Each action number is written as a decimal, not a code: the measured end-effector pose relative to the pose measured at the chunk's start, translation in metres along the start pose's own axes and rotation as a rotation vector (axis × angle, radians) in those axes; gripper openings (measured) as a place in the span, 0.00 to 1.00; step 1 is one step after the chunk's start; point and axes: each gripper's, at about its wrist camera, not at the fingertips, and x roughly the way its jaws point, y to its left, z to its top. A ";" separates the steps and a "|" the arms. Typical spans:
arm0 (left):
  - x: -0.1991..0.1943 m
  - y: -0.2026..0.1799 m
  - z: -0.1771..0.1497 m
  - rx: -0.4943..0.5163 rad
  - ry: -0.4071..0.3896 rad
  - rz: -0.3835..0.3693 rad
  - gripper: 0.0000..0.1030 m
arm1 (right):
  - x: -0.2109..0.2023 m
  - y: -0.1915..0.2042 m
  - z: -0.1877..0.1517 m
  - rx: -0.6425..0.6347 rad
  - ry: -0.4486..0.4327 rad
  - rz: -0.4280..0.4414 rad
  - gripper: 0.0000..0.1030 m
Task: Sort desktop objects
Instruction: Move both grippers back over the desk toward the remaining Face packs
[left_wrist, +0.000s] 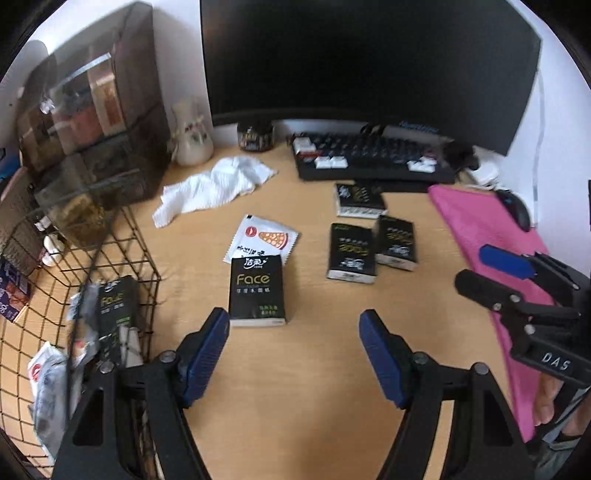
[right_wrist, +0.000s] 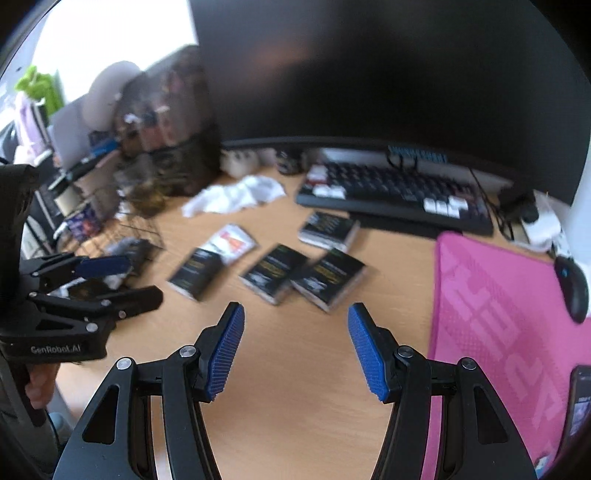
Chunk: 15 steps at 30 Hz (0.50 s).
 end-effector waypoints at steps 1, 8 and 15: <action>0.008 0.001 0.002 -0.005 0.009 0.003 0.74 | 0.007 -0.005 0.001 0.006 0.009 -0.002 0.57; 0.044 0.010 0.014 -0.026 0.045 0.009 0.74 | 0.056 -0.025 0.021 0.047 0.047 -0.031 0.57; 0.058 0.017 0.022 -0.027 0.054 -0.027 0.74 | 0.101 -0.030 0.049 0.062 0.043 -0.117 0.57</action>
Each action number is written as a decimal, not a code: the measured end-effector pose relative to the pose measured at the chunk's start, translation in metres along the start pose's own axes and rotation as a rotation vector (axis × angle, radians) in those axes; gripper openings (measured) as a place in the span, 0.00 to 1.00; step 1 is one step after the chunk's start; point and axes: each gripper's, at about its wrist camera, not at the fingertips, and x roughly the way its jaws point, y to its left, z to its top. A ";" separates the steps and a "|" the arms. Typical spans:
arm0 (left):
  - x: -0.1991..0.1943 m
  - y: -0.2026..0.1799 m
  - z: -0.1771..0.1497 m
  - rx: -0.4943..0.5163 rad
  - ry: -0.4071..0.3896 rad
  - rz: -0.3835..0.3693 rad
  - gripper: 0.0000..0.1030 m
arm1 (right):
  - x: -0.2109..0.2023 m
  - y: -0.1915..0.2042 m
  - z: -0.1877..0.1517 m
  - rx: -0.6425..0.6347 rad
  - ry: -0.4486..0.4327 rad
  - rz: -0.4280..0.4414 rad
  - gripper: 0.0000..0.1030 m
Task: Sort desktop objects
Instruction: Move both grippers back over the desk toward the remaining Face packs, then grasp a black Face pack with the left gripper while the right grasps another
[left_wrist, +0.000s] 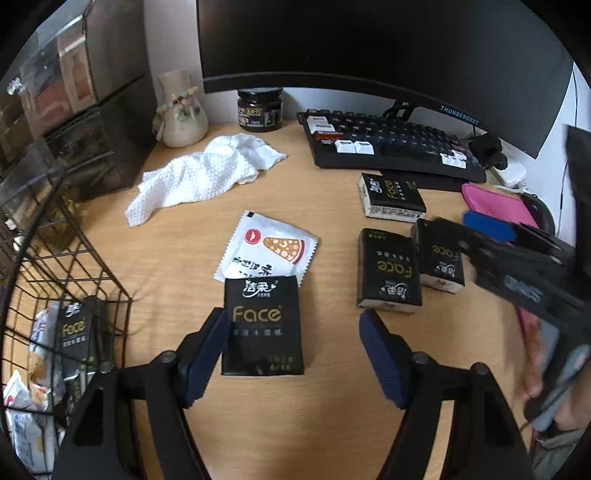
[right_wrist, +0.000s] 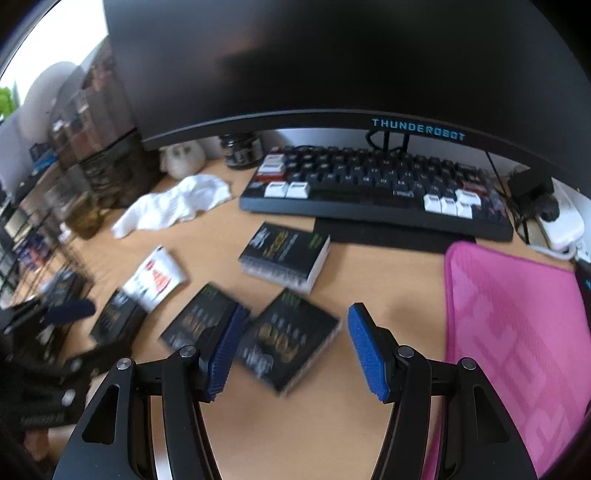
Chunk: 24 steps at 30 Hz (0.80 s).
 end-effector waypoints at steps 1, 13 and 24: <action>0.001 0.001 0.000 -0.002 -0.003 -0.005 0.74 | 0.004 0.000 0.001 0.001 0.007 -0.010 0.57; 0.008 0.011 -0.002 -0.014 -0.020 -0.020 0.74 | -0.002 -0.003 -0.037 -0.024 0.052 -0.078 0.57; 0.024 0.011 -0.007 -0.026 0.007 0.003 0.74 | -0.007 -0.004 -0.040 -0.039 0.057 -0.083 0.58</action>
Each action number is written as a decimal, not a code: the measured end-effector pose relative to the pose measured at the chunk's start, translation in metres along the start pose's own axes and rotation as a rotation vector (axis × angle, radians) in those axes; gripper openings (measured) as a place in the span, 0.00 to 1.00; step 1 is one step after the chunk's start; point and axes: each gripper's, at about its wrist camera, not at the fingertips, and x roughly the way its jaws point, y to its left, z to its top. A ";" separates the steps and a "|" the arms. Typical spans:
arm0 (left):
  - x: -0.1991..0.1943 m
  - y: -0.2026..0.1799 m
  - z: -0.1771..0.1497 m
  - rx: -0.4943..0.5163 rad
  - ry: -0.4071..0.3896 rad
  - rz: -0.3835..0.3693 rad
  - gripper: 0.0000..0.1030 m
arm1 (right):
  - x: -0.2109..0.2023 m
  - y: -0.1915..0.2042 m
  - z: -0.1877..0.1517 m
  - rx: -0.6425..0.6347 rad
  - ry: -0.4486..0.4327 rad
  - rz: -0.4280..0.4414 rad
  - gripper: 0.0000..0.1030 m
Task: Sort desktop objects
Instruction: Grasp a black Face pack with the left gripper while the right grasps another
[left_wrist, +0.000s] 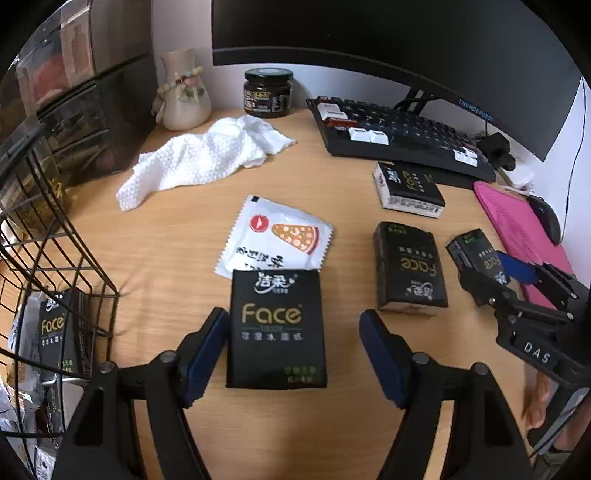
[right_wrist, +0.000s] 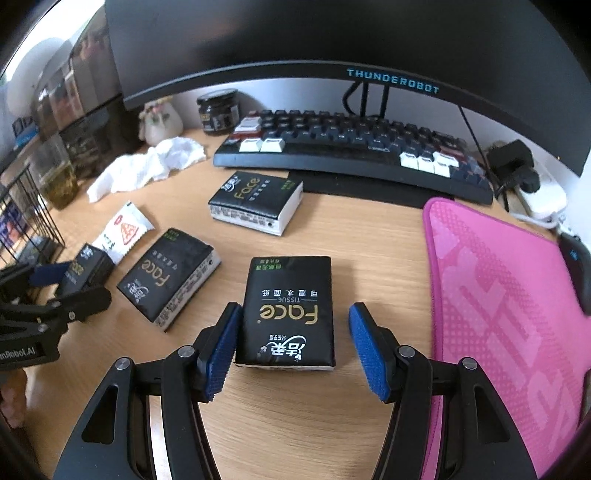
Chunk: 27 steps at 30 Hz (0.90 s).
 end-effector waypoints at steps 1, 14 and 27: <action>0.000 0.000 0.000 0.002 -0.001 0.005 0.74 | 0.001 0.002 0.000 -0.008 0.002 -0.009 0.58; 0.002 -0.002 -0.001 0.038 -0.034 0.065 0.51 | -0.001 0.003 -0.002 -0.022 -0.007 0.008 0.46; -0.001 -0.005 -0.003 0.057 -0.032 0.055 0.51 | -0.004 0.002 -0.004 -0.004 -0.021 0.048 0.46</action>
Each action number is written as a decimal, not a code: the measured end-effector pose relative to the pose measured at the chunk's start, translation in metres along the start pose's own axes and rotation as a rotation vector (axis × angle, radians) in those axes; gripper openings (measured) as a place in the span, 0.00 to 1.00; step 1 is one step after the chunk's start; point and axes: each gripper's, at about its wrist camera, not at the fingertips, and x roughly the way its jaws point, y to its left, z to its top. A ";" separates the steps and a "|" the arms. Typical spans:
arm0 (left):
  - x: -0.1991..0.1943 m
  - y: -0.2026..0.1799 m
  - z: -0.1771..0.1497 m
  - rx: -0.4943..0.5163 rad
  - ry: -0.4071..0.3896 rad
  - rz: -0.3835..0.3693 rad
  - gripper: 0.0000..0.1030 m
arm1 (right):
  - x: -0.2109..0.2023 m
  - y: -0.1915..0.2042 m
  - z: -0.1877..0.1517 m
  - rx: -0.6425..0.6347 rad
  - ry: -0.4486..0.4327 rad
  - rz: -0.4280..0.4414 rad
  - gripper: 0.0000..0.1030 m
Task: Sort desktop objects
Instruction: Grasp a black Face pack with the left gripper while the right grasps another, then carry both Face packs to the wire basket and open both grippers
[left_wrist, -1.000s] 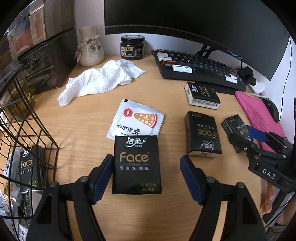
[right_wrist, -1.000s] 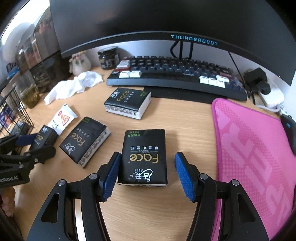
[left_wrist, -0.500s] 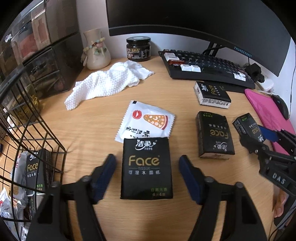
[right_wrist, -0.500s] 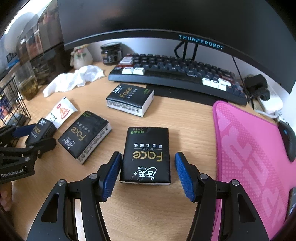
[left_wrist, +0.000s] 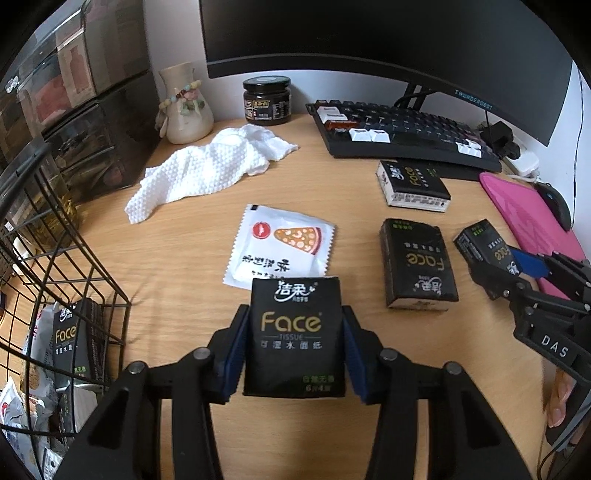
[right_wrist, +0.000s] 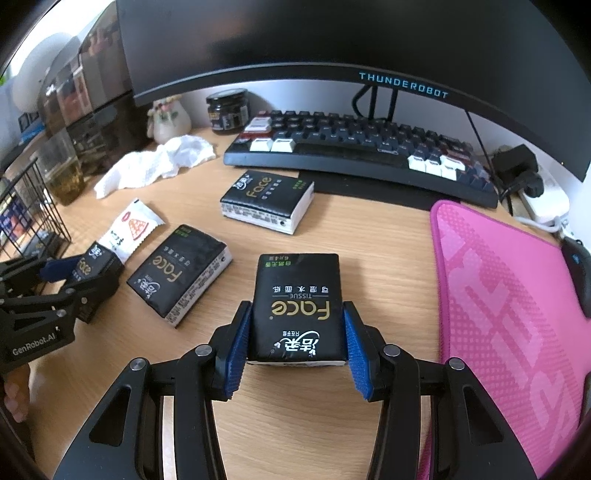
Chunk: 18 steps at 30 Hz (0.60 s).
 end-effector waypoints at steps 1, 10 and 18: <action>-0.002 -0.001 0.000 0.004 -0.002 -0.003 0.51 | -0.003 0.001 0.000 -0.003 -0.009 0.008 0.46; -0.068 -0.012 0.001 0.025 -0.125 -0.010 0.51 | -0.067 0.028 0.006 -0.041 -0.176 -0.002 0.46; -0.160 0.007 -0.006 -0.023 -0.262 -0.035 0.51 | -0.139 0.078 0.014 -0.105 -0.307 0.032 0.46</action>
